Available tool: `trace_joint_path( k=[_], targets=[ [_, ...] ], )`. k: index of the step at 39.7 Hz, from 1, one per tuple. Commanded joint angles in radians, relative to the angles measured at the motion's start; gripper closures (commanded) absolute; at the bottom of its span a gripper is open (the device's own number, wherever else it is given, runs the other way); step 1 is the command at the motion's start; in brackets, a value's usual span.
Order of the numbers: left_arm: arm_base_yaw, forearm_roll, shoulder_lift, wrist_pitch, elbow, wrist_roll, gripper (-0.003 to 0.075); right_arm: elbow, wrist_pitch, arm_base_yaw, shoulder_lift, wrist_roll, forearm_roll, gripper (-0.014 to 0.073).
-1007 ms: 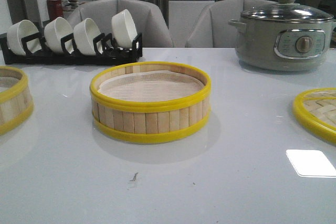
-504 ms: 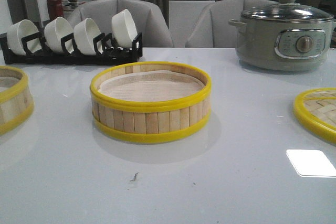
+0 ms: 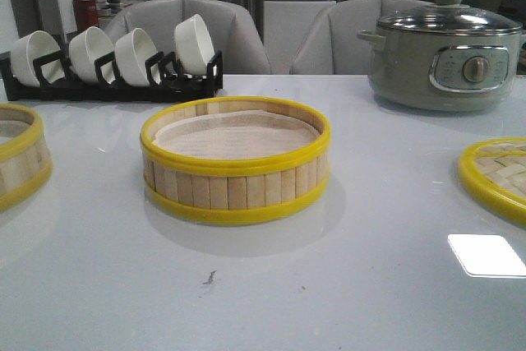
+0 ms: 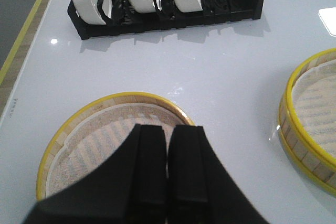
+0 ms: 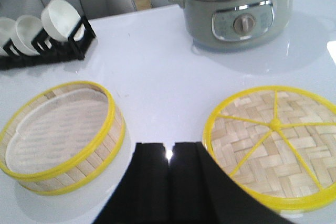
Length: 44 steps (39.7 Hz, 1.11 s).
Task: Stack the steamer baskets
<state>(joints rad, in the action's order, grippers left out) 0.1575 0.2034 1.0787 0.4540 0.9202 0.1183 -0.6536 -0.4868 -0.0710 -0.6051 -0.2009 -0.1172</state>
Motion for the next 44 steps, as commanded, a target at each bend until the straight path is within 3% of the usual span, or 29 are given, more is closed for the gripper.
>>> trace_joint_path(
  k=[1, 22, 26, 30, 33, 39, 41, 44],
  targets=[
    [0.007, 0.007, -0.014, -0.058, 0.037, 0.006, 0.0636, -0.071, 0.058, 0.000, -0.097, -0.001, 0.009, 0.0568],
    [0.007, -0.024, -0.014, -0.038, 0.037, 0.006, 0.0636, -0.079, 0.165, 0.000, -0.211, -0.001, -0.003, 0.0547],
    [0.007, -0.043, -0.014, -0.029, 0.037, 0.004, 0.0635, -0.080, 0.147, 0.001, -0.211, 0.001, -0.001, 0.0396],
    [0.025, -0.066, -0.014, -0.022, 0.037, -0.066, 0.0622, -0.080, 0.138, 0.001, -0.211, 0.002, 0.033, 0.0162],
    [0.050, -0.094, -0.011, -0.024, 0.037, -0.092, 0.0557, -0.080, 0.142, 0.001, -0.211, 0.002, 0.058, 0.0114],
    [0.082, -0.094, 0.034, -0.047, 0.037, -0.094, 0.0294, -0.080, 0.150, 0.001, -0.211, 0.002, 0.058, 0.0118],
    [0.082, -0.094, 0.059, -0.047, 0.037, -0.094, 0.0246, -0.080, 0.150, 0.001, -0.211, 0.002, 0.058, 0.0118],
    [0.082, -0.094, 0.102, -0.045, 0.039, -0.094, 0.0235, -0.080, 0.146, 0.001, -0.211, 0.002, 0.058, 0.0118]
  ],
)
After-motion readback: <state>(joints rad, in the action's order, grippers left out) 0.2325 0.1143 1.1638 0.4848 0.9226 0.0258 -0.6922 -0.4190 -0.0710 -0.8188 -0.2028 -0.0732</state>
